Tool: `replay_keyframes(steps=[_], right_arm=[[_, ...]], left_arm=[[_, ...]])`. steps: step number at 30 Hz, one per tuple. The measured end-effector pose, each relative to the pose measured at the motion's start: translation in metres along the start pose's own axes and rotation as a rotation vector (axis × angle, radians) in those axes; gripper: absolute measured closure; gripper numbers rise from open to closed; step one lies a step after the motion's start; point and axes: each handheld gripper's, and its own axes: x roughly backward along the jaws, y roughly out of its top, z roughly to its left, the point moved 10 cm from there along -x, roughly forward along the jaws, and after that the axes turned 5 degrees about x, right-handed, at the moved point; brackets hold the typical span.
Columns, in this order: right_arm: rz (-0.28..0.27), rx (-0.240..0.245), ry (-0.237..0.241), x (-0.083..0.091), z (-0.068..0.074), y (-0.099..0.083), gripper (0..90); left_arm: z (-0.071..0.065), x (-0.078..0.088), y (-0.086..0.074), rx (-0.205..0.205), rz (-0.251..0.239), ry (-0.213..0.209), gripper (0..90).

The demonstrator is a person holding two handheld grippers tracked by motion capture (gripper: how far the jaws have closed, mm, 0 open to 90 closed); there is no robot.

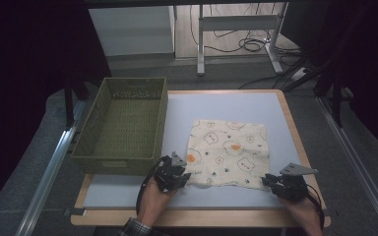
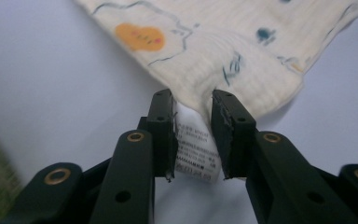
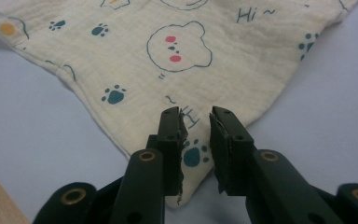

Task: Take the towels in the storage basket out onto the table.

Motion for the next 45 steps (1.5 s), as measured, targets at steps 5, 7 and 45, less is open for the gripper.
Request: replay_keyframes(steps=[5,7,45], right_arm=[[-0.013,-0.003,-0.004,0.011,-0.001,0.002,68.8],[-0.018,-0.006,-0.005,0.016,-0.001,0.002,68.4],[0.038,0.03,0.022,0.055,0.023,-0.037,84.7]], left_arm=[[-0.003,0.012,-0.003,-0.016,-0.036,0.025,56.9],[-0.007,0.013,-0.002,-0.017,-0.058,0.004,56.7],[-0.032,0.014,-0.031,0.029,-0.185,-0.115,67.4]])
